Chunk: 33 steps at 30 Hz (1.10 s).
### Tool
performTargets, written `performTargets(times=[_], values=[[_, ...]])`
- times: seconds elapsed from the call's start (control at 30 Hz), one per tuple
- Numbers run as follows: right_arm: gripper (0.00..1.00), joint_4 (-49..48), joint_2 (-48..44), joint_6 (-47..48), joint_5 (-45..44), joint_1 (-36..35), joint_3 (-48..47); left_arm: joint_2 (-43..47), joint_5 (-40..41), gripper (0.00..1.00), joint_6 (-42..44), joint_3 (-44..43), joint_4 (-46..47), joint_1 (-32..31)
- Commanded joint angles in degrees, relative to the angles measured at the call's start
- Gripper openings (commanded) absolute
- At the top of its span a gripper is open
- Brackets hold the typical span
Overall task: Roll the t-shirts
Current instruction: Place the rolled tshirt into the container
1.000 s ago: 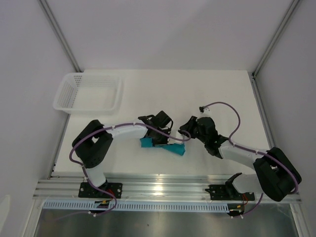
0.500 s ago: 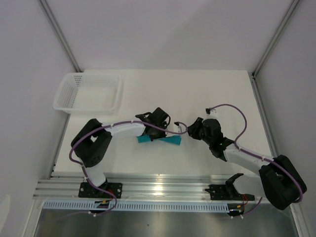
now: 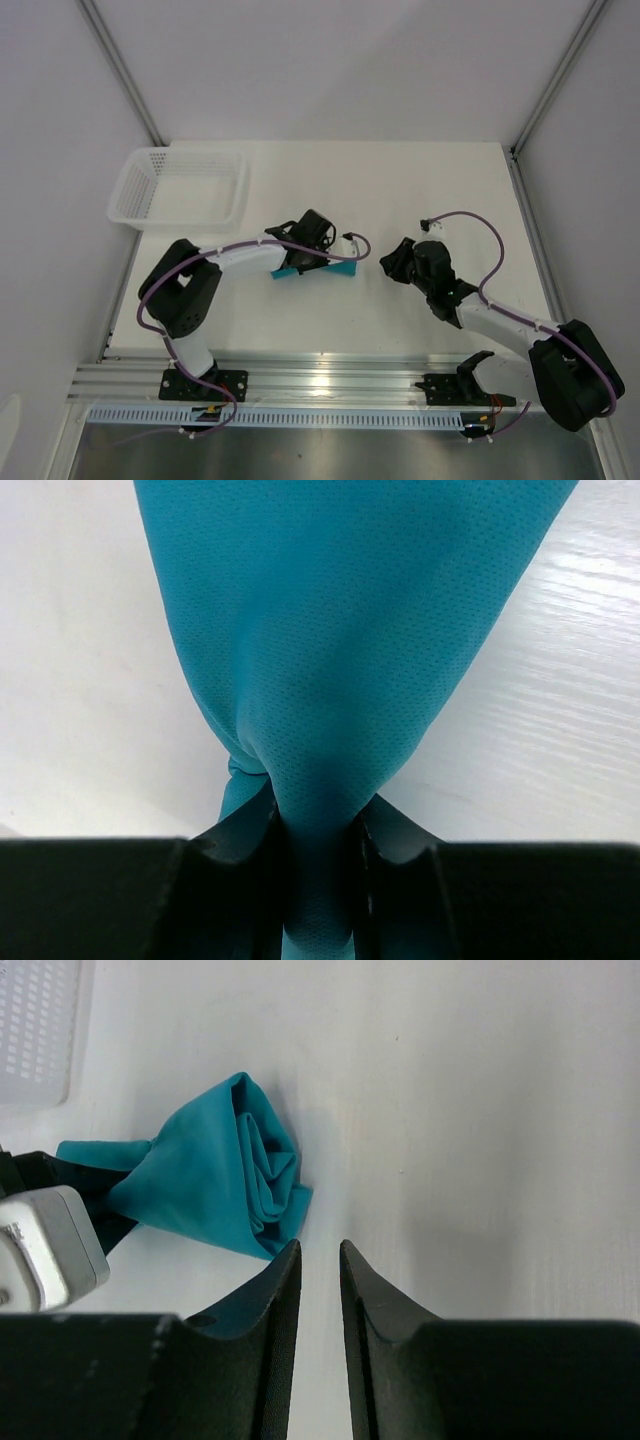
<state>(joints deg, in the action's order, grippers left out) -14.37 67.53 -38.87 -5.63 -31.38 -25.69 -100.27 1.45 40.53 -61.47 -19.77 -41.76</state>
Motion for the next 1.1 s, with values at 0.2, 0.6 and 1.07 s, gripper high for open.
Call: performTargets(times=[0.2,0.6,1.07], values=[[0.26,1.01,-3.1,0.99,-1.84,1.32,1.08,3.85,2.76,0.01,3.06,-4.44,3.16,3.87],[0.26,1.98,-4.42,1.43,-2.02,2.46,1.26,3.41,2.85,0.01,3.77,-8.04,2.63,7.39],[0.27,3.03,-5.56,1.34,-2.02,3.25,2.23,3.59,4.7,0.01,1.83,-22.18,-0.87,17.58]])
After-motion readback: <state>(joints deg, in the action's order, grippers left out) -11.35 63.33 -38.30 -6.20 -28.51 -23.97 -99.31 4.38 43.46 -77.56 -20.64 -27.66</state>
